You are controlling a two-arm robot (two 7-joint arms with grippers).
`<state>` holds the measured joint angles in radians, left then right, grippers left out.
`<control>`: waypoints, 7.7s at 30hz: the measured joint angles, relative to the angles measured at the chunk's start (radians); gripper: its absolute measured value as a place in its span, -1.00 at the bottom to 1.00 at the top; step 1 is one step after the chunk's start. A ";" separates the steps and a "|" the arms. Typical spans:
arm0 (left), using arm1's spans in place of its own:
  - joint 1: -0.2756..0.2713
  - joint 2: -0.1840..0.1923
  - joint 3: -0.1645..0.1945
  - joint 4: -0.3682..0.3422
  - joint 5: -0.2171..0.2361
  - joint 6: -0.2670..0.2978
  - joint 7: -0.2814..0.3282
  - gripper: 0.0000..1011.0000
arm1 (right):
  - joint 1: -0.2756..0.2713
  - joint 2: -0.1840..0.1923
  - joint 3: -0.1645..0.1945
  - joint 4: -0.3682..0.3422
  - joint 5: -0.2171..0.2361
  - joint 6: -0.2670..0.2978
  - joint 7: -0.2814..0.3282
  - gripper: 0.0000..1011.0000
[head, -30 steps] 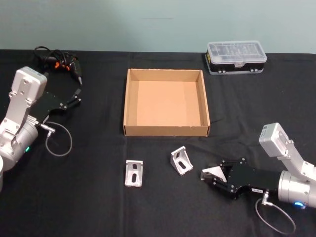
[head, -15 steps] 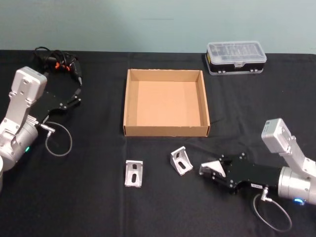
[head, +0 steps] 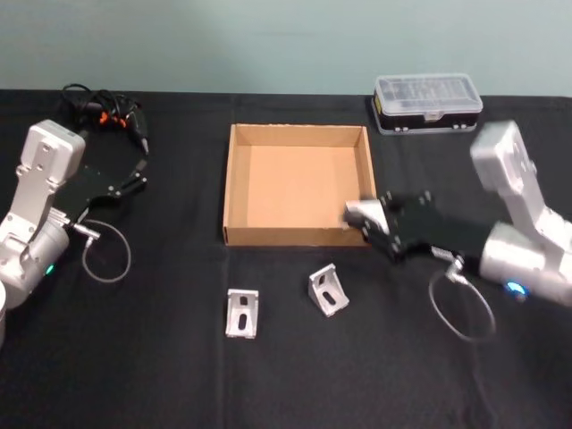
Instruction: Use one hand to pick up the angle iron from the table and place it into the box.
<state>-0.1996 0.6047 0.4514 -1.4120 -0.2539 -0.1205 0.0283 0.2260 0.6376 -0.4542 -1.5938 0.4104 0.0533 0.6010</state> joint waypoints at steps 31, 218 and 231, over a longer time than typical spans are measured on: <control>0.000 0.000 0.000 0.000 0.000 0.000 0.000 1.00 | 0.374 -0.407 -0.125 0.493 -0.242 0.230 -0.225 -0.40; 0.000 0.000 0.000 0.000 0.000 0.000 0.000 1.00 | 0.070 -0.180 -0.016 0.030 -0.088 0.193 -0.144 -0.01; 0.000 0.000 0.000 0.000 0.000 0.000 0.000 1.00 | 0.262 -0.284 -0.007 0.285 -0.164 0.214 -0.222 -0.01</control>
<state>-0.1995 0.6046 0.4515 -1.4120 -0.2538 -0.1206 0.0283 0.4882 0.3532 -0.4613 -1.3091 0.2460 0.2670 0.3795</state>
